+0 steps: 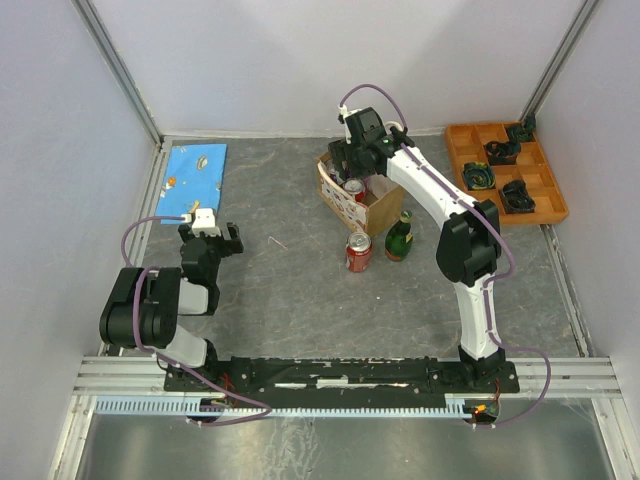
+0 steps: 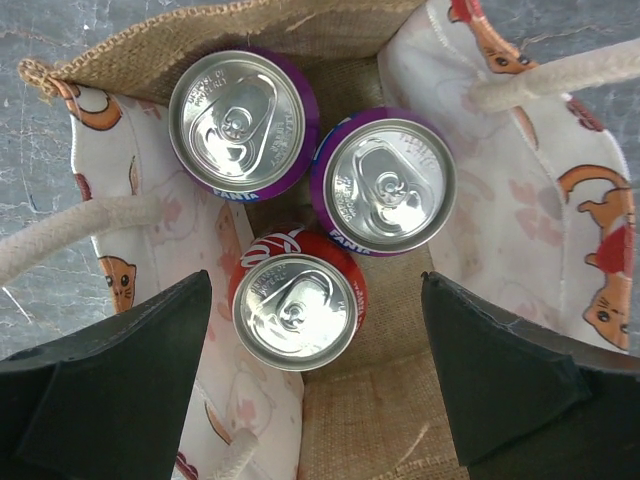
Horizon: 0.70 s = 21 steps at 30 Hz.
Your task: Take the beverage out of the canvas bag
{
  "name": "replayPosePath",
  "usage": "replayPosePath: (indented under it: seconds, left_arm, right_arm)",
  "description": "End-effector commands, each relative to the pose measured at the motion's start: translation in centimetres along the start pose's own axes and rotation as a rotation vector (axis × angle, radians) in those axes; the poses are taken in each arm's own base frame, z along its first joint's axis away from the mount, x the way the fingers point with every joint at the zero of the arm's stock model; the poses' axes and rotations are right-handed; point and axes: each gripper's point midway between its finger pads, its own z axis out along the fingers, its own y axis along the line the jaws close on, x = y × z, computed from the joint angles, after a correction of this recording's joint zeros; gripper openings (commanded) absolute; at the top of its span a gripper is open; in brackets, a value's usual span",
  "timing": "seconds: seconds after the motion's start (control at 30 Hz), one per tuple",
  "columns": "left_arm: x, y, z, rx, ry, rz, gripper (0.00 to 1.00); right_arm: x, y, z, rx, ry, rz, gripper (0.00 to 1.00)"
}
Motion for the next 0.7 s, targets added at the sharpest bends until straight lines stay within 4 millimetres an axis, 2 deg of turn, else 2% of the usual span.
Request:
replayPosePath:
  seconds: [0.0,0.37,0.67]
  left_arm:
    - [-1.7,-0.1,0.6,0.003,-0.053,-0.012,0.99]
    - [-1.7,0.0,0.6,0.001,-0.054,-0.013,0.99]
    - [-1.7,0.0,0.6,0.002,-0.053,-0.013,0.99]
  right_arm:
    - [-0.7,1.1,0.1,-0.046,-0.014,0.037,0.93]
    - [3.1,1.6,1.7,-0.03,0.082,0.017,0.9]
    - [4.4,1.0,3.2,0.019,0.119,-0.001,0.85]
